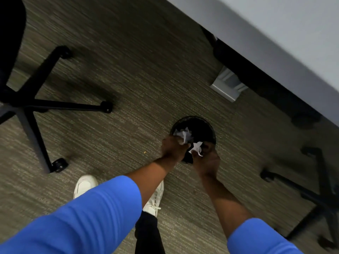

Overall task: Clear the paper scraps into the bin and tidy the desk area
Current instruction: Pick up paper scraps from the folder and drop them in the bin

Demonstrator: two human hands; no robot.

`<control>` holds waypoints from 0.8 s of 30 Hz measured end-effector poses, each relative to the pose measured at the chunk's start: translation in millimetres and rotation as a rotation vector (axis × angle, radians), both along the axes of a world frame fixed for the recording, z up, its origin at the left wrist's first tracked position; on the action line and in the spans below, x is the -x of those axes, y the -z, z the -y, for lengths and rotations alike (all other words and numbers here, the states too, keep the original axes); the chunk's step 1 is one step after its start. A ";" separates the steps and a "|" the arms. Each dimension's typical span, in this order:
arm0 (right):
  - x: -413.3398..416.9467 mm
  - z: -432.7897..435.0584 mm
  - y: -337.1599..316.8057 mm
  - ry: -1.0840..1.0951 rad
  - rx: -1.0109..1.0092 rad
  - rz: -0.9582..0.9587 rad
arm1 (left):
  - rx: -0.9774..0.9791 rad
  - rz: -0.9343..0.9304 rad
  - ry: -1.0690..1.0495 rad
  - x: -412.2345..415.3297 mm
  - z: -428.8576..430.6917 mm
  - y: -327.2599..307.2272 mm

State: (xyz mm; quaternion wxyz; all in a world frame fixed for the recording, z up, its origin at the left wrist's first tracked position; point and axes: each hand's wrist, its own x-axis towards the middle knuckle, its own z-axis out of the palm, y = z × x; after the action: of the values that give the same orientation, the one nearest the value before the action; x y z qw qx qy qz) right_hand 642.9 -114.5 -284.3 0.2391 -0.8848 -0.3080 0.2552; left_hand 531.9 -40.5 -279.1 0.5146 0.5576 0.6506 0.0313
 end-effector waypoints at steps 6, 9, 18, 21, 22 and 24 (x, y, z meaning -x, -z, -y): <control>-11.0 -0.5 11.8 -0.005 0.080 -0.053 | 0.243 0.251 -0.135 14.0 7.9 13.4; -7.0 3.8 10.1 0.033 0.070 -0.120 | 0.299 0.386 -0.262 30.2 10.4 9.9; 44.7 -7.8 -10.5 -0.065 0.009 -0.176 | 0.282 0.206 -0.152 86.5 0.0 -24.1; 72.6 -16.6 -21.8 -0.133 -0.003 -0.222 | 0.220 0.155 -0.167 112.2 -4.3 -34.8; 82.6 -20.5 -26.1 -0.157 0.005 -0.218 | 0.205 0.146 -0.172 121.5 -5.7 -36.5; 104.6 -30.6 -39.1 -0.193 0.026 -0.239 | 0.205 0.092 -0.169 143.4 -8.4 -40.7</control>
State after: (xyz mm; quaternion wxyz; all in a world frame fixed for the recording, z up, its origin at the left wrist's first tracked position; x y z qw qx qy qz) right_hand 538.3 -83.9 -245.2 0.2370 -0.8173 -0.3578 0.3844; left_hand 388.5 -32.0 -238.5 0.5936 0.4432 0.6709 0.0336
